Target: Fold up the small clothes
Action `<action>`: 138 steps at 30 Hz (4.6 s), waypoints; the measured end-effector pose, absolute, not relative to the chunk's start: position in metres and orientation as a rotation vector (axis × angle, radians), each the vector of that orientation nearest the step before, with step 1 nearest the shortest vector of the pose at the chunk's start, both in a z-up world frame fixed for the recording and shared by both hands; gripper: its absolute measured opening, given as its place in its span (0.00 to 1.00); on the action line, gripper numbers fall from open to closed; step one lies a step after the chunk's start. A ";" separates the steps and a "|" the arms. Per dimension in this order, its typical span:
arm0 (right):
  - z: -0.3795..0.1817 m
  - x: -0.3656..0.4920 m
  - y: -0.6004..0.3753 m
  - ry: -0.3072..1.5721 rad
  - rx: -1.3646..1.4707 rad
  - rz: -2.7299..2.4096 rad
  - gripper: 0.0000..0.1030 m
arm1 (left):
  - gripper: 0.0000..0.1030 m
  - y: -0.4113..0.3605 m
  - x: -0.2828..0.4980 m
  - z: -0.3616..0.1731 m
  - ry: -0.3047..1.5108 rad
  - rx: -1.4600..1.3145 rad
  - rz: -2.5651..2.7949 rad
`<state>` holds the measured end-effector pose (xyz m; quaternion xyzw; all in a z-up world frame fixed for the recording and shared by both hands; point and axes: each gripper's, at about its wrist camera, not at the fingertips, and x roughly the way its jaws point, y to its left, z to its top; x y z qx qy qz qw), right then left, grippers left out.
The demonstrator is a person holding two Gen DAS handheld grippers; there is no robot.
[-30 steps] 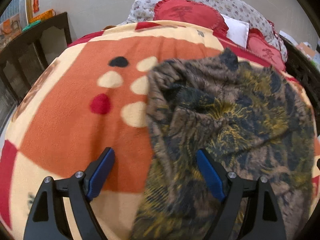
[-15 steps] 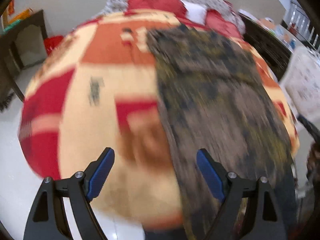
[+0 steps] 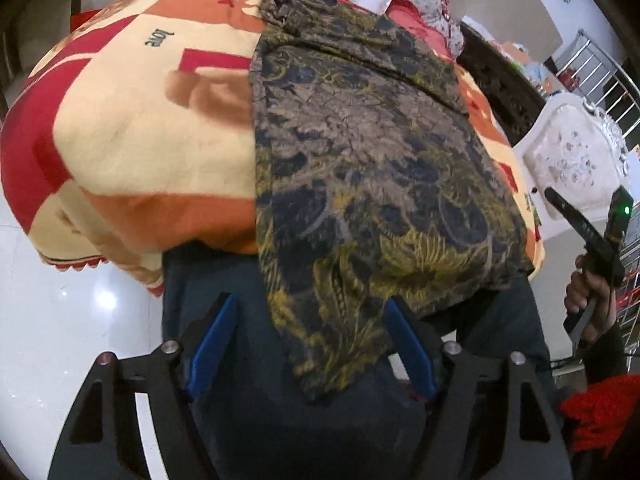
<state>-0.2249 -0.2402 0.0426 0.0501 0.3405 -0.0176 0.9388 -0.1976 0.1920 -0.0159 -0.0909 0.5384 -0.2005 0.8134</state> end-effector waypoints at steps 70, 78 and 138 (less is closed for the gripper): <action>0.120 -0.379 -0.322 0.594 0.387 0.232 0.08 | 0.05 0.268 -0.243 0.137 0.799 -0.462 -0.682; 0.131 -0.317 -0.328 0.549 0.349 0.207 0.08 | 0.06 0.254 -0.163 0.121 0.820 -0.477 -0.520; -0.002 0.089 -0.256 0.901 0.089 -0.035 0.19 | 0.53 0.064 0.169 -0.008 1.012 0.024 -0.157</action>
